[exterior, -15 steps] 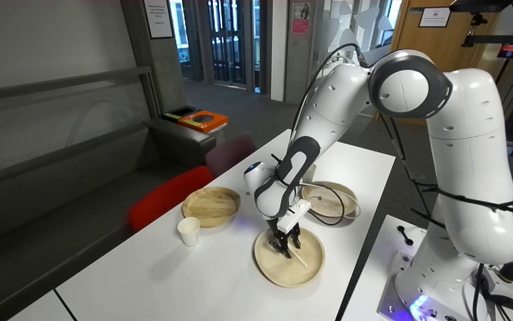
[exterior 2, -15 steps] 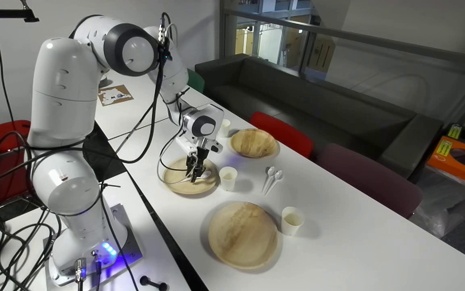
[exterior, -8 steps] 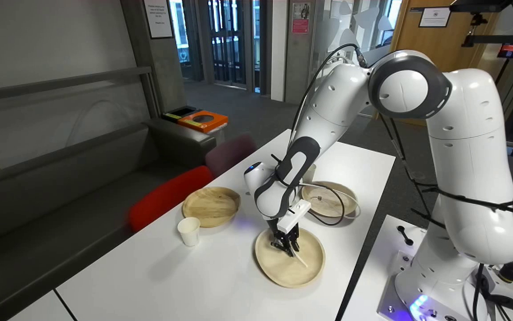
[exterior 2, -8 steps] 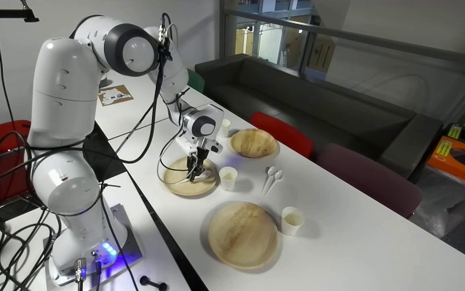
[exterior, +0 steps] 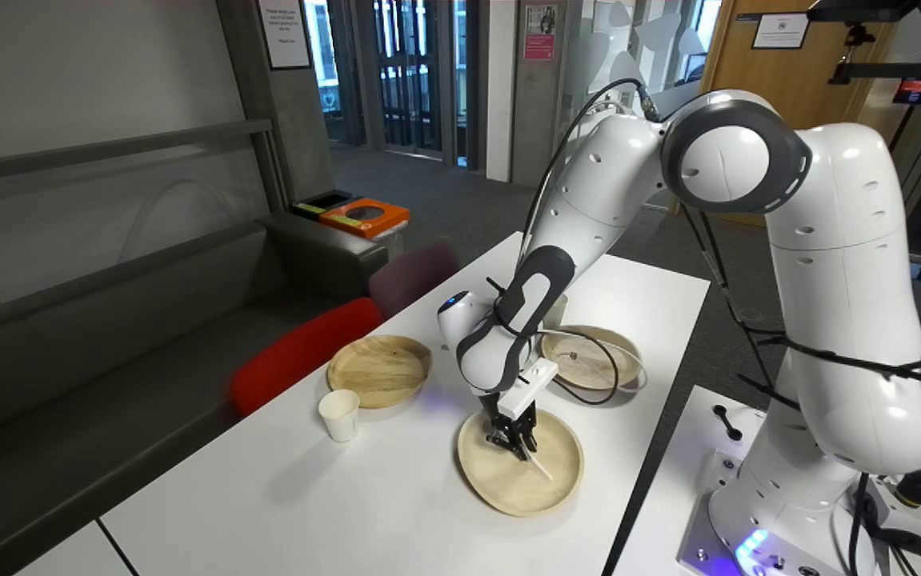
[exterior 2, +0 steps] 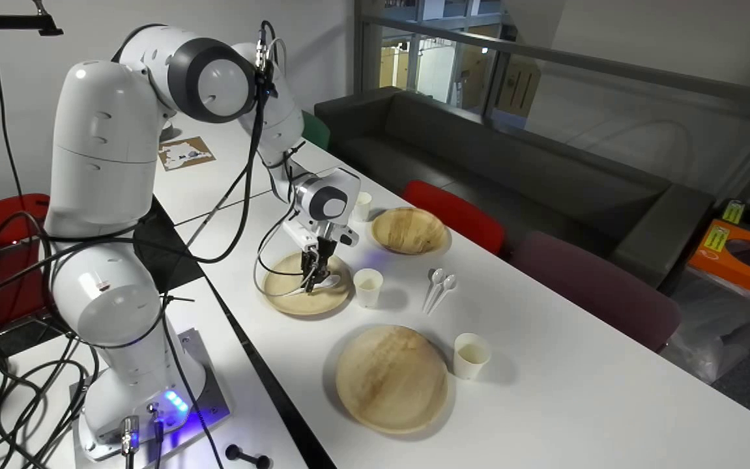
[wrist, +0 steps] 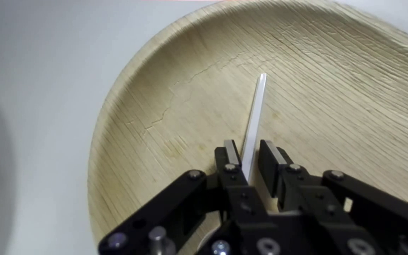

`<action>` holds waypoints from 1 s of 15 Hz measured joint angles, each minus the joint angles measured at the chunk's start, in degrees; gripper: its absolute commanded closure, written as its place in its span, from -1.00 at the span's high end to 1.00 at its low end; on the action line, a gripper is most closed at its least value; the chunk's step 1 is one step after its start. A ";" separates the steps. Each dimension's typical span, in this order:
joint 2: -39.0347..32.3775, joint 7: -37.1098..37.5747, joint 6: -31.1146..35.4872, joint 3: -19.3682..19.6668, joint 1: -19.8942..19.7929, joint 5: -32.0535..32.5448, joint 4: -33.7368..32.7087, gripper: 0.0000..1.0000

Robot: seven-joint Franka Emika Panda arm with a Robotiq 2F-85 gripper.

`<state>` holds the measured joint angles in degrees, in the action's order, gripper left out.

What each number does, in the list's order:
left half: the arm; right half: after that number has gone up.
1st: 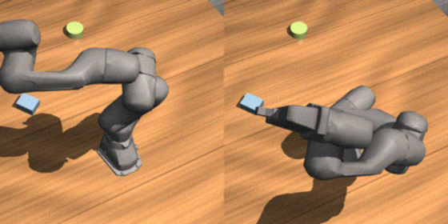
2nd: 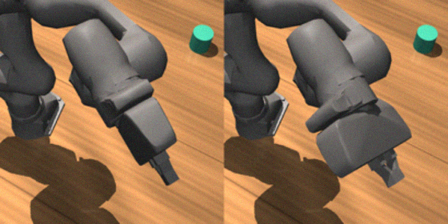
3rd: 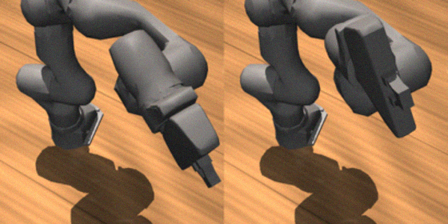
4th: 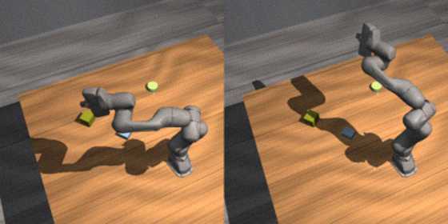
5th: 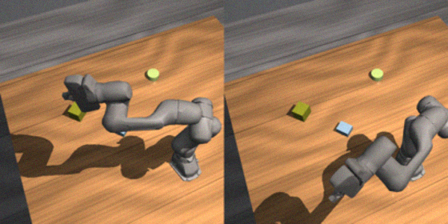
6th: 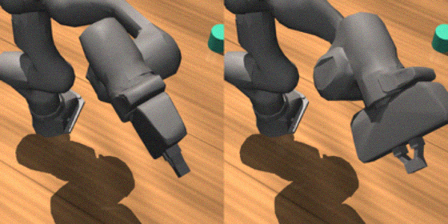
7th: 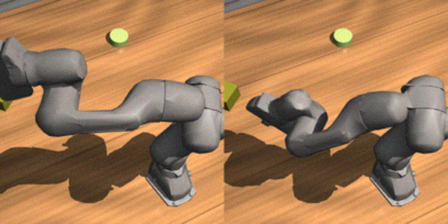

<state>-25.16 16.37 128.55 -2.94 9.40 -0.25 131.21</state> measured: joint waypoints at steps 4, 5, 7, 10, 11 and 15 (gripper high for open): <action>0.00 0.20 0.00 0.01 0.46 0.45 0.00 -0.52; 0.00 0.33 0.00 0.01 0.51 0.61 0.00 -0.52; 0.00 0.83 0.00 0.01 0.58 1.03 0.00 -0.52; 0.01 1.40 0.00 0.01 0.80 1.53 -0.01 -0.62; 0.01 1.53 0.00 0.02 0.91 1.68 -0.02 -0.82; 0.00 1.96 0.00 0.03 1.19 1.88 -0.03 -0.90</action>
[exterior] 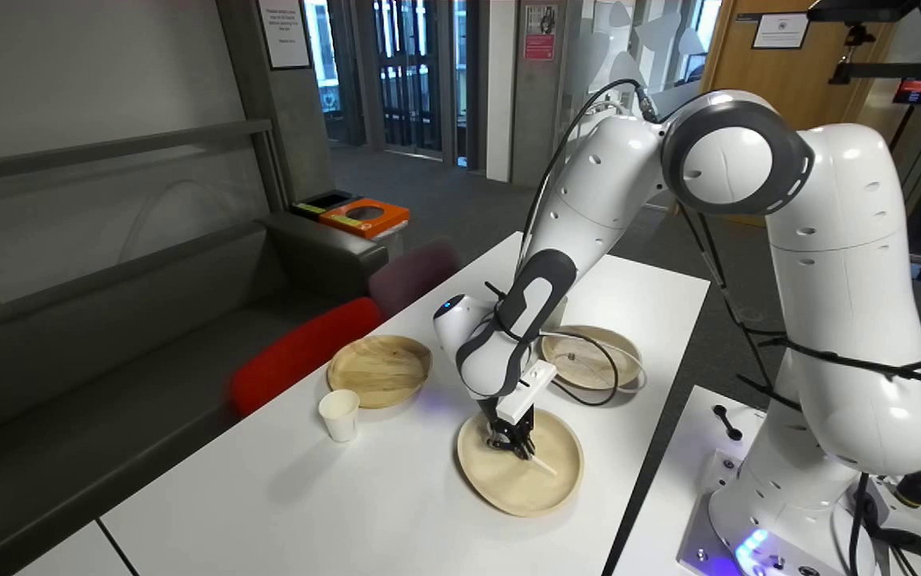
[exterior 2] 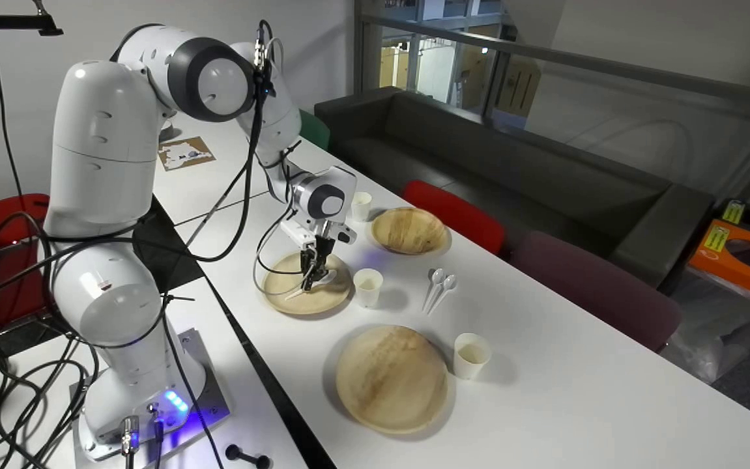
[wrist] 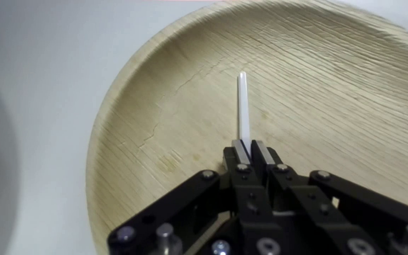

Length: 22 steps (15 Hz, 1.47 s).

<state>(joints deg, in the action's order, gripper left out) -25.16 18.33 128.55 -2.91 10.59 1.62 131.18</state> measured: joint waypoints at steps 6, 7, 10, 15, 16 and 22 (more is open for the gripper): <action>0.00 0.01 0.00 0.00 0.04 0.10 0.00 -0.90; 0.00 0.01 0.00 0.00 0.04 0.12 0.00 -0.89; 0.01 0.01 0.01 0.00 0.06 0.16 0.00 -0.92; 0.09 0.01 0.03 0.00 0.08 0.25 0.02 -0.91; 0.17 0.01 0.09 0.00 0.09 0.30 0.08 -0.91; 1.18 0.01 2.88 0.00 0.50 0.35 1.36 -0.92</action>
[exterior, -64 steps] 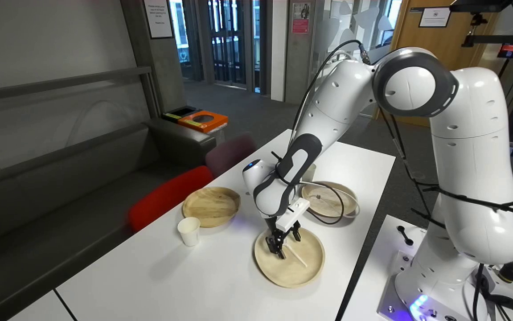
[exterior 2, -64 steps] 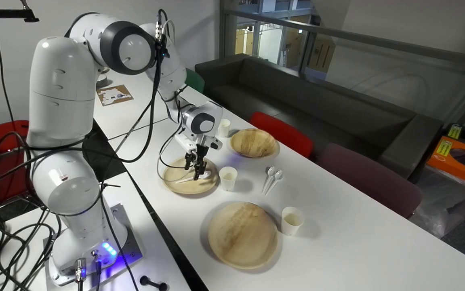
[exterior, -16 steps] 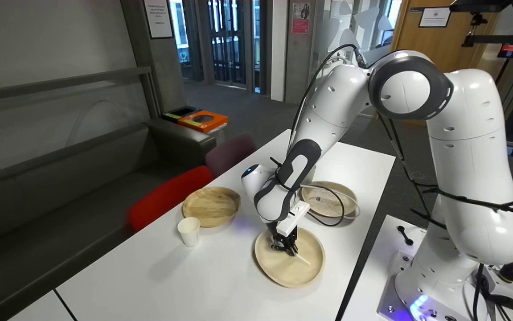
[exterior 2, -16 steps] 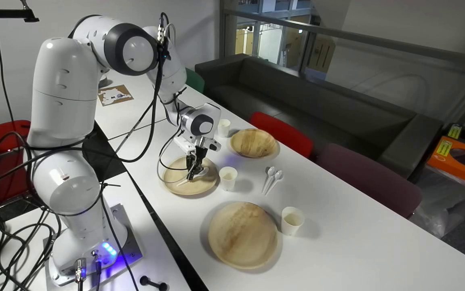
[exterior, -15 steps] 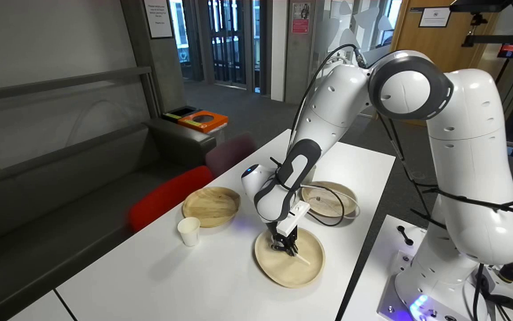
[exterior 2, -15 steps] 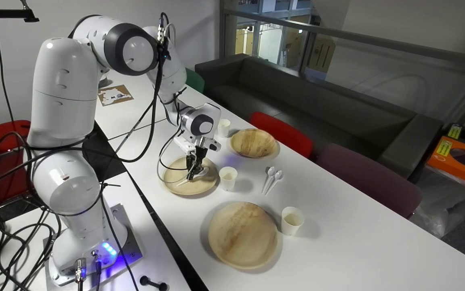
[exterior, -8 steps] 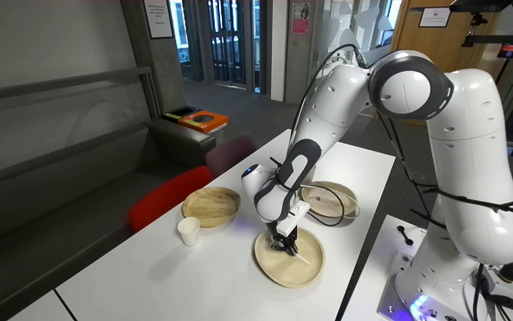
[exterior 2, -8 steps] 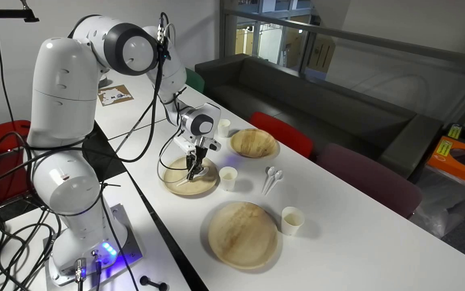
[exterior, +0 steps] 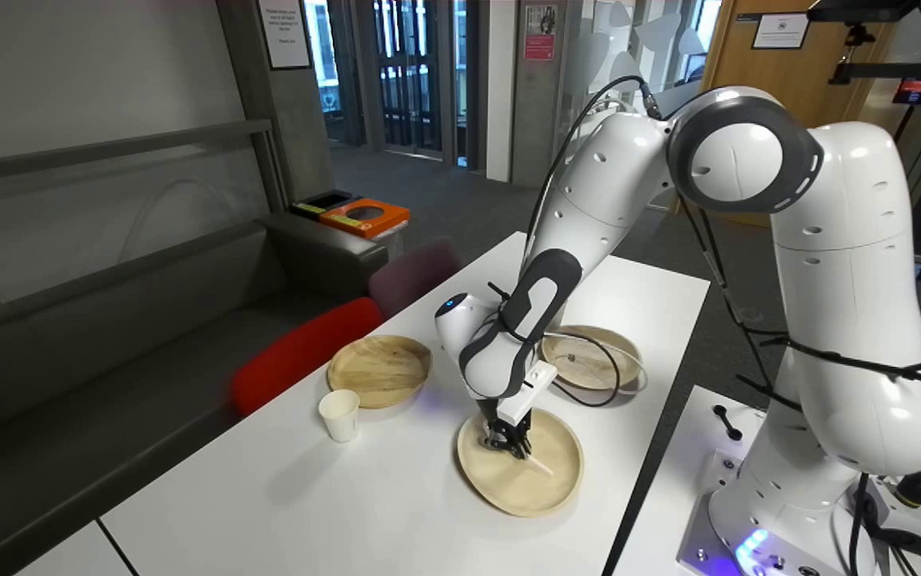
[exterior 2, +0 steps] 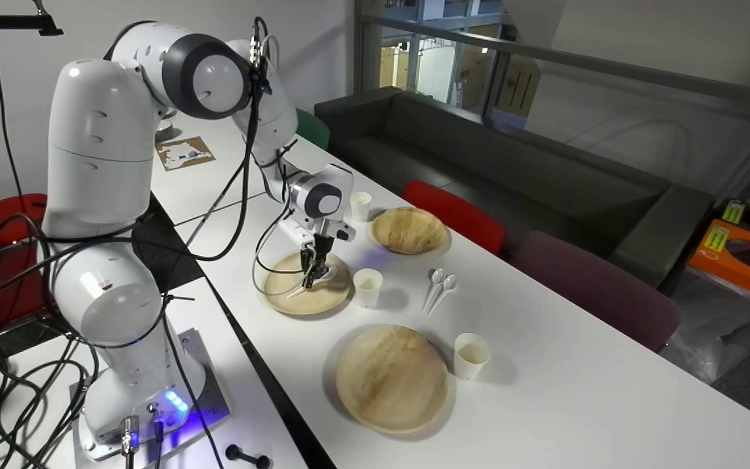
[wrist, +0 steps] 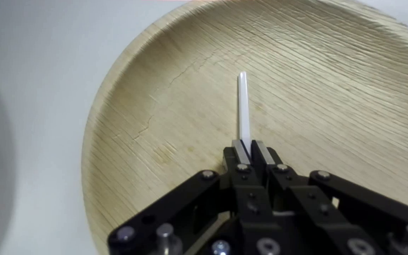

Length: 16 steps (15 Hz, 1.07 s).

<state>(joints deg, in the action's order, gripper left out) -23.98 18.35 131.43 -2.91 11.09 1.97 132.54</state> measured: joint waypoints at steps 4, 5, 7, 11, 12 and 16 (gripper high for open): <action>1.14 0.00 0.55 0.00 0.23 0.15 0.91 -0.69; 1.24 0.00 0.55 0.00 0.26 0.31 1.01 -0.49; 1.27 0.00 0.55 -0.01 0.34 0.94 1.08 -0.34; 1.27 0.00 0.55 -0.01 0.64 2.17 1.13 -0.57; 1.27 0.00 0.55 -0.01 0.79 2.26 1.13 -0.61; 1.27 0.00 0.55 -0.01 1.08 2.41 1.13 -1.00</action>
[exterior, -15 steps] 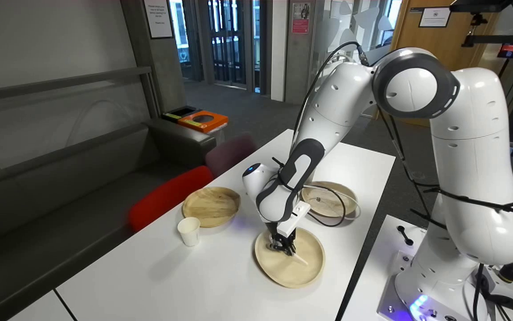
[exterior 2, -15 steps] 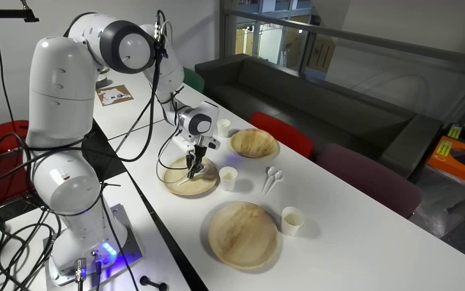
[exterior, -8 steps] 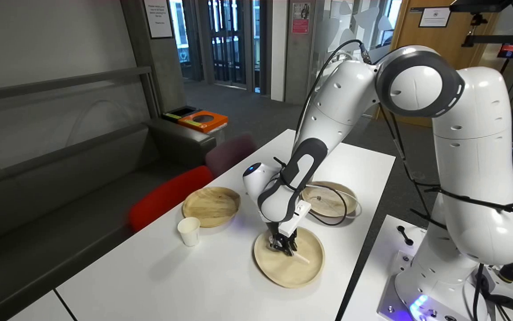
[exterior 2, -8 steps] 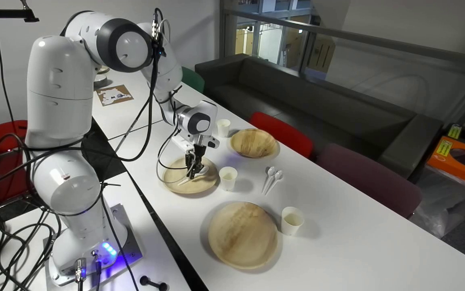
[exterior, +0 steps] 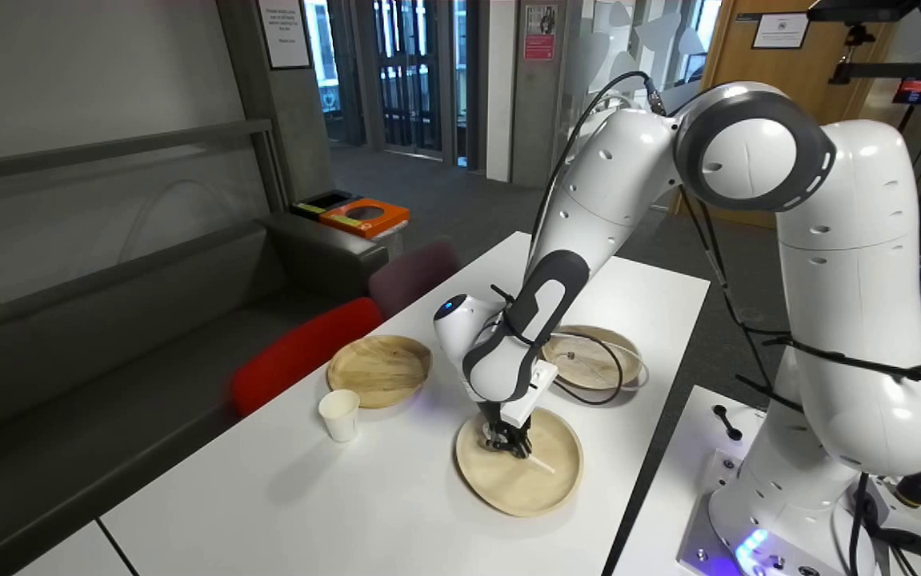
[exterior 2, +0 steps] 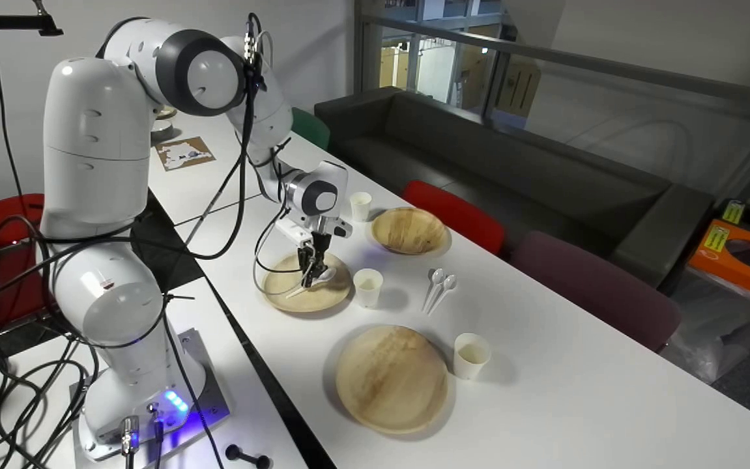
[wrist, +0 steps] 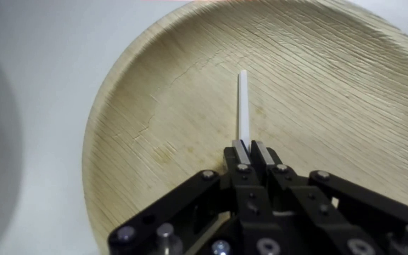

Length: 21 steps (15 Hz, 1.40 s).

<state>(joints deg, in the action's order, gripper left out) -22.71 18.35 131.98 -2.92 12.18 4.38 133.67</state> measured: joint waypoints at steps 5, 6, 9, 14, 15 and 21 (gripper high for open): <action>0.02 0.00 0.00 0.00 0.00 0.01 0.00 -0.96; 0.02 0.00 0.00 0.00 0.01 0.01 0.00 -0.96; 0.68 0.00 0.00 0.00 0.01 0.07 0.73 -0.96; 5.36 -0.01 0.00 -0.33 0.00 0.10 4.41 -0.96; 6.31 -0.01 0.00 -0.43 0.00 0.10 5.05 -0.96; 7.26 0.00 0.83 -0.99 0.01 0.64 5.16 -0.96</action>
<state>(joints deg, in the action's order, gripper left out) -15.45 18.35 132.81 -3.91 12.18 5.02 138.83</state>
